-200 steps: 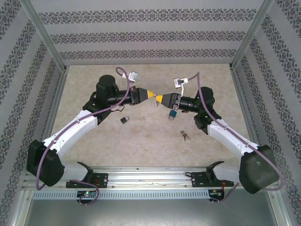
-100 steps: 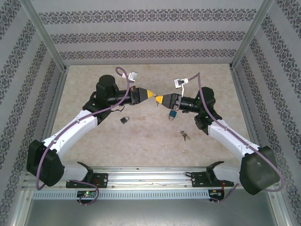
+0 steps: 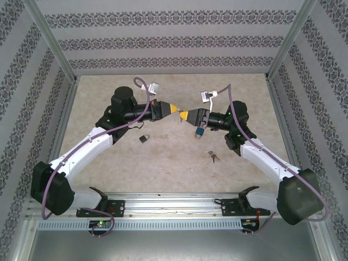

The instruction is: Unlock with the key

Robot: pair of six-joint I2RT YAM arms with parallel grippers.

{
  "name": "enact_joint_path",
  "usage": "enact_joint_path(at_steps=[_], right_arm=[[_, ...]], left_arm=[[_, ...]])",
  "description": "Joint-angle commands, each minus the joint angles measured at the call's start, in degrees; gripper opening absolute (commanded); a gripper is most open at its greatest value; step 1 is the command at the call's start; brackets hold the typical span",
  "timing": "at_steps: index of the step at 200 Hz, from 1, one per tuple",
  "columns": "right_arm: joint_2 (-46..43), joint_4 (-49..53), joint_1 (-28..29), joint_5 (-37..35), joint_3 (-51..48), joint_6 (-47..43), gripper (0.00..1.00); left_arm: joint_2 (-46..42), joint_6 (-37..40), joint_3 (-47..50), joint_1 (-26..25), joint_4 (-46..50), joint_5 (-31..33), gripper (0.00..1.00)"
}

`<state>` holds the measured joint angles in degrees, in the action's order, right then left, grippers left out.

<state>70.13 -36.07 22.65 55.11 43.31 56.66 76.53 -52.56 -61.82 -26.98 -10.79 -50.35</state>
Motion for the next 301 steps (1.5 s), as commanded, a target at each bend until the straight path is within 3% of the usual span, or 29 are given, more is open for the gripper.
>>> enact_joint_path(at_steps=[1,76,175,231,258,301], right_arm=[[-0.96,-2.26,0.46,0.59,0.25,-0.32,0.43],[-0.78,-2.86,1.21,0.98,0.88,-0.33,0.41],[0.07,-1.91,0.91,0.64,0.57,-0.98,0.20],[-0.77,-1.54,0.02,0.62,-0.24,-1.38,0.17],[-0.79,-1.45,-0.06,0.70,-0.24,-1.33,0.24],[-0.52,-2.11,-0.07,0.67,-0.42,-1.01,0.11]], left_arm=[[-0.86,0.26,0.28,-0.09,-2.57,-0.47,0.00],[-0.33,-0.11,0.92,-0.09,-3.01,-0.72,0.00],[-1.07,0.69,0.69,-0.08,-2.53,-0.53,0.00],[-1.12,0.83,0.47,0.00,-2.74,-1.03,0.00],[-1.21,0.17,0.52,-0.08,-3.63,-1.49,0.00],[-1.23,0.08,0.52,-0.07,-3.80,-1.60,0.00]])
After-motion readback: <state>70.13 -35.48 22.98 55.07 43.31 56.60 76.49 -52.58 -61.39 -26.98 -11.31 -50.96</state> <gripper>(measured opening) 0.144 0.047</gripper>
